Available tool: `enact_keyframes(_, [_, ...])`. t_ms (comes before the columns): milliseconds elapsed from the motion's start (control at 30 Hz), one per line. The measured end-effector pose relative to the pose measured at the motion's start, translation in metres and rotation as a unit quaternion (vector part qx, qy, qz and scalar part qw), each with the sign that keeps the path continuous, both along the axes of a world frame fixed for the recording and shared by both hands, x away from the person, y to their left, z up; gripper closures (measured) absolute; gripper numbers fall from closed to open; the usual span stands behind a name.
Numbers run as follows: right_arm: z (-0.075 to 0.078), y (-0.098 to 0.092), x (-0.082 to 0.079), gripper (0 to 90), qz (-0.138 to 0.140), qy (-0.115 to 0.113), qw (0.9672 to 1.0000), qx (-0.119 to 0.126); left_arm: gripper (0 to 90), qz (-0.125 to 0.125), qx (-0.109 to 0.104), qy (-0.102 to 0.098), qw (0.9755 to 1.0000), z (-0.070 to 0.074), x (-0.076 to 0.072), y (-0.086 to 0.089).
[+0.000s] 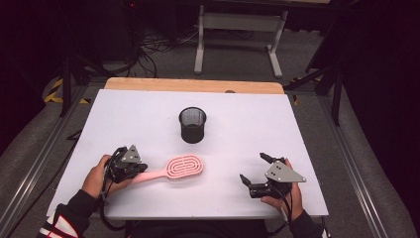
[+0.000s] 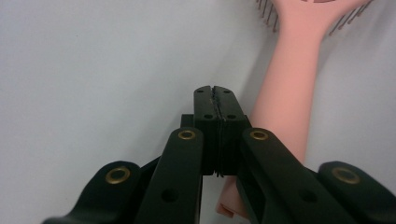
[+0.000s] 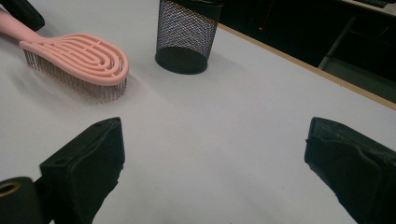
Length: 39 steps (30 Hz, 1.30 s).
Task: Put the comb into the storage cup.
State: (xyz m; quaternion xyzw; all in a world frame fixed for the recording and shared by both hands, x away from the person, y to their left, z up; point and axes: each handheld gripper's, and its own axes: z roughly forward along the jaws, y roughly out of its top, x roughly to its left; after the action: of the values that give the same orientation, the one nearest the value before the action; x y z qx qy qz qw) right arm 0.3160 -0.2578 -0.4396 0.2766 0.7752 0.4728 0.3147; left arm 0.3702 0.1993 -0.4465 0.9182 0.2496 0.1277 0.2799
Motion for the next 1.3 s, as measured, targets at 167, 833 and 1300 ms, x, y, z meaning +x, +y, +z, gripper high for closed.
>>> enact_keyframes(167, [0.0,-0.001,0.0,5.9,-0.001,-0.001,1.0,-0.001,89.3,-0.005,0.005,0.004,1.0,-0.002,-0.007,0.0])
enact_keyframes(833, [0.001,-0.005,0.0,6.0,-0.014,-0.005,0.9999,0.004,89.0,-0.002,0.004,0.011,0.9999,-0.007,-0.024,0.01])
enact_keyframes(1300, [0.001,-0.004,0.001,6.1,-0.016,-0.002,0.9999,0.003,72.6,0.01,-0.036,-0.021,0.9991,0.024,-0.014,0.012])
